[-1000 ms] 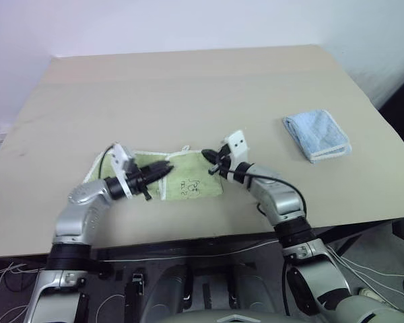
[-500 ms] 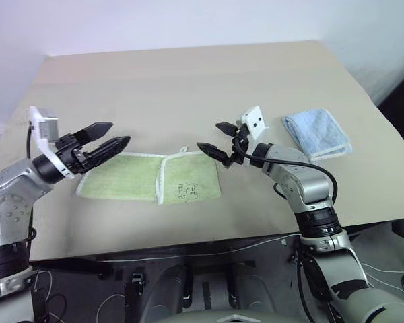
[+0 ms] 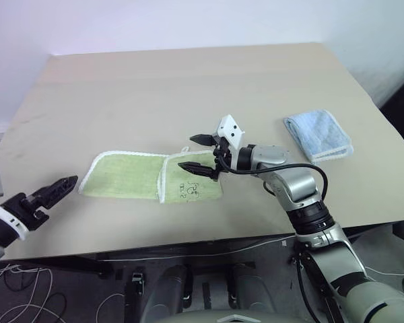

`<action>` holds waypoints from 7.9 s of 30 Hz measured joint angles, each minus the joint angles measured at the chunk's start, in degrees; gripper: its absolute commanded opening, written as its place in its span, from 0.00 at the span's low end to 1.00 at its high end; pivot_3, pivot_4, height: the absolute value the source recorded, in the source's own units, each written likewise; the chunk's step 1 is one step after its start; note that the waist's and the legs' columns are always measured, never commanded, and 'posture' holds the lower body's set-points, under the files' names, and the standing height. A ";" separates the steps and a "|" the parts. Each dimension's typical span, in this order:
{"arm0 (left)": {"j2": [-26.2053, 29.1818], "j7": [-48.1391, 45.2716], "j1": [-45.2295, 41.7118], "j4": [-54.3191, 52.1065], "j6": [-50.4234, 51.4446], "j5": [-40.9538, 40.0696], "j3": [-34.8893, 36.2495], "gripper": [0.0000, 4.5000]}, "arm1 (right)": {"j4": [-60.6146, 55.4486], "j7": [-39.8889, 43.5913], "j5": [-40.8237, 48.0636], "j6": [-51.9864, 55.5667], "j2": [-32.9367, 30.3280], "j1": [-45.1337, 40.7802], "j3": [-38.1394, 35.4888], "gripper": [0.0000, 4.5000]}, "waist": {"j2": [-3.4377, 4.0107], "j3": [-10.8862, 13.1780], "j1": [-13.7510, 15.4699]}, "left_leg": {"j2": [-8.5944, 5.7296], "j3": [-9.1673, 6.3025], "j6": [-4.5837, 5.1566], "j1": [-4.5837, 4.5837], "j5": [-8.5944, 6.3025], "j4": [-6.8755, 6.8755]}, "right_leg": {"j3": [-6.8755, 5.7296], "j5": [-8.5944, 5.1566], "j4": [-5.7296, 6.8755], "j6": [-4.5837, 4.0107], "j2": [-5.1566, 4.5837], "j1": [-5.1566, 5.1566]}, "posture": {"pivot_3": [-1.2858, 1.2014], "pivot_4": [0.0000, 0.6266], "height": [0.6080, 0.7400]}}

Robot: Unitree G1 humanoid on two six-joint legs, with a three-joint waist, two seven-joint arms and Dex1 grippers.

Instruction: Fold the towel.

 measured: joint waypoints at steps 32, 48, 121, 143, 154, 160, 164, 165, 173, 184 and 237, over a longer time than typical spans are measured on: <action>-8.96 23.68 -14.78 20.12 -9.13 -12.76 -12.52 0.27 | -0.47 -2.84 -5.06 -2.35 -2.82 1.91 0.96 1.00 | 0.00 -0.05 0.02 | -0.01 0.00 -0.06 0.03 0.04 0.00 | 0.00 0.02 -0.02 -0.02 0.01 0.02 | 0.52 0.24 1.00; -3.97 15.17 -18.21 14.83 -8.21 -12.34 -13.28 0.01 | -1.10 -3.23 -5.53 -1.98 -3.24 2.08 0.54 1.00 | -0.02 -0.04 0.10 | -0.01 0.00 -0.06 -0.02 0.03 -0.05 | 0.01 0.02 -0.05 -0.03 -0.01 -0.02 | 0.52 0.24 1.00; -7.18 -38.02 -39.80 16.05 -35.78 40.79 -51.16 0.00 | -10.97 -18.46 10.18 15.33 5.17 4.05 -8.56 0.00 | -0.05 0.02 -0.15 | -0.04 0.02 -0.17 -0.06 0.15 -0.25 | 0.02 0.11 0.00 0.14 0.02 0.03 | 0.52 0.24 1.00; -9.03 -40.32 -26.29 20.81 -48.07 51.43 -54.74 0.00 | 1.36 -19.49 0.05 3.97 9.09 12.79 -2.00 0.12 | 0.11 -0.39 -0.30 | 0.03 0.03 -0.17 0.58 0.13 -0.39 | 0.05 -0.01 0.03 -0.04 0.05 0.31 | 0.52 0.24 1.00; -5.52 -37.01 -29.36 12.71 -26.74 33.89 -40.97 0.56 | -6.82 -13.46 9.55 12.92 4.35 7.66 -9.28 0.92 | 0.08 -0.36 -0.26 | 0.03 0.02 -0.16 0.04 0.15 -0.29 | 0.01 0.06 0.09 0.09 0.06 0.04 | 0.52 0.24 1.00; -1.12 -28.41 -29.74 12.54 -6.26 19.38 -30.33 1.00 | -9.07 -10.64 10.94 15.93 -0.64 7.08 -9.57 1.00 | 0.07 -0.35 -0.25 | 0.01 0.00 -0.05 0.06 0.21 -0.26 | -0.01 0.06 0.09 0.11 0.09 0.09 | 0.52 0.24 1.00; -1.23 -23.09 -29.72 12.76 1.12 14.58 -27.77 1.00 | -10.37 -7.51 11.87 17.84 -4.02 7.03 -8.90 1.00 | 0.03 -0.34 0.04 | 0.01 -0.02 -0.07 0.05 0.20 -0.18 | -0.03 0.06 0.09 0.11 0.07 0.12 | 0.52 0.24 1.00; -1.22 -22.15 -29.71 12.74 2.25 14.37 -27.89 1.00 | -11.04 -6.43 11.94 17.95 -5.23 7.03 -8.32 1.00 | 0.03 -0.33 0.04 | 0.00 -0.01 -0.15 0.05 0.16 -0.17 | -0.02 0.06 0.09 0.11 0.06 0.15 | 0.52 0.24 1.00; -2.68 -14.76 -31.86 18.41 11.70 14.89 -30.79 1.00 | -11.50 -0.33 10.97 18.84 -12.22 6.49 -4.87 1.00 | 0.01 -0.34 0.07 | 0.00 -0.02 -0.16 0.05 0.15 -0.15 | -0.02 0.05 0.10 0.10 0.05 0.14 | 0.52 0.24 1.00; -6.79 -17.03 -38.18 27.57 16.93 16.52 -33.20 1.00 | -11.79 0.98 10.95 20.75 -15.25 6.41 -4.97 1.00 | -0.02 -0.34 0.58 | -0.04 -0.04 -0.12 0.04 0.10 0.00 | -0.02 0.05 0.05 0.07 -0.03 0.20 | 0.52 0.24 1.00; -0.59 -17.95 -54.01 36.66 16.93 23.77 -17.71 0.00 | -7.39 -12.21 8.51 16.20 -8.92 7.69 -9.84 1.00 | -0.05 -0.33 -0.18 | -0.03 -0.05 -0.09 -0.87 0.10 0.41 | -0.06 0.16 0.27 0.18 0.04 -0.54 | 0.52 0.24 1.00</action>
